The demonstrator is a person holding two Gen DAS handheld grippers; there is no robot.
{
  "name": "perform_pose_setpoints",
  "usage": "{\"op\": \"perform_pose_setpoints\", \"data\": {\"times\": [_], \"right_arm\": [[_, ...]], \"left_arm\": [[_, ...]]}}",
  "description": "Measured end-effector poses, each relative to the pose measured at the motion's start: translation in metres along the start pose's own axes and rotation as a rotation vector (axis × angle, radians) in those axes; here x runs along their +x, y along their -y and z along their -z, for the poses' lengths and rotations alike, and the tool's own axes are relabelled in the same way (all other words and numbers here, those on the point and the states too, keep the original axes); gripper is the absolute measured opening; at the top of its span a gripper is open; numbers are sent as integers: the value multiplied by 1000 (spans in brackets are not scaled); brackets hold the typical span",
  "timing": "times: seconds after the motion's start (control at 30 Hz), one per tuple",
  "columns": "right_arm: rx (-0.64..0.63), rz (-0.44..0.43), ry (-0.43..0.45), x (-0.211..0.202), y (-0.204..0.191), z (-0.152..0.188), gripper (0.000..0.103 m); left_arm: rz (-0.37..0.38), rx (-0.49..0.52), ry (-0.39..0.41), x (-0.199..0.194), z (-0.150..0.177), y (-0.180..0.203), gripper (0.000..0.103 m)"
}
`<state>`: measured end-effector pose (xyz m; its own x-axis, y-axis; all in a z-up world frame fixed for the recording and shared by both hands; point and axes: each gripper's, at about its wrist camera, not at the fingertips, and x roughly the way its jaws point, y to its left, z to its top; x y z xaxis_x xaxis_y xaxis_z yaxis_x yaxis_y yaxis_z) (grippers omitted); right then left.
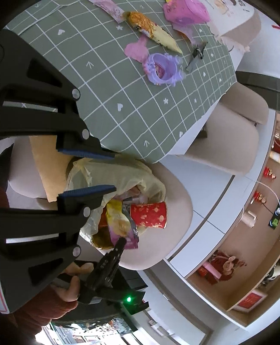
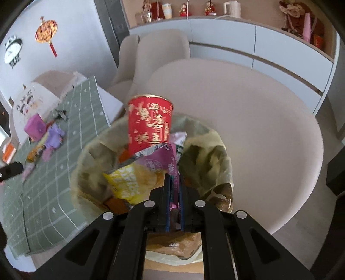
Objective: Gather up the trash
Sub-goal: 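Open both tools to drop the red cup and chip bag into the bin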
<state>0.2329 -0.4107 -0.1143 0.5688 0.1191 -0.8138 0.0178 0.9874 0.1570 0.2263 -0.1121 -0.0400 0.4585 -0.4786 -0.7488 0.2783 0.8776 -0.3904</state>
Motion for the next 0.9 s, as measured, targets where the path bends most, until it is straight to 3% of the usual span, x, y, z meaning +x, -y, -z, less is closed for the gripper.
{"op": "perform_pose_setpoints", "data": {"times": [0.33, 0.4, 0.5, 0.73, 0.9], "right_arm": [[-83, -60, -81, 31, -19, -4, 8], [-65, -75, -75, 28, -18, -3, 10], [-39, -78, -43, 17, -12, 1, 30], [-9, -46, 36, -16, -1, 2, 38], [12, -89, 126, -44, -10, -6, 40]], "left_arm": [[-39, -19, 23, -6, 2, -16, 24], [-46, -32, 43, -10, 4, -24, 30], [-52, -57, 52, -14, 5, -36, 30], [-78, -115, 55, -16, 12, -67, 30], [-130, -159, 89, -26, 22, -97, 31]]}}
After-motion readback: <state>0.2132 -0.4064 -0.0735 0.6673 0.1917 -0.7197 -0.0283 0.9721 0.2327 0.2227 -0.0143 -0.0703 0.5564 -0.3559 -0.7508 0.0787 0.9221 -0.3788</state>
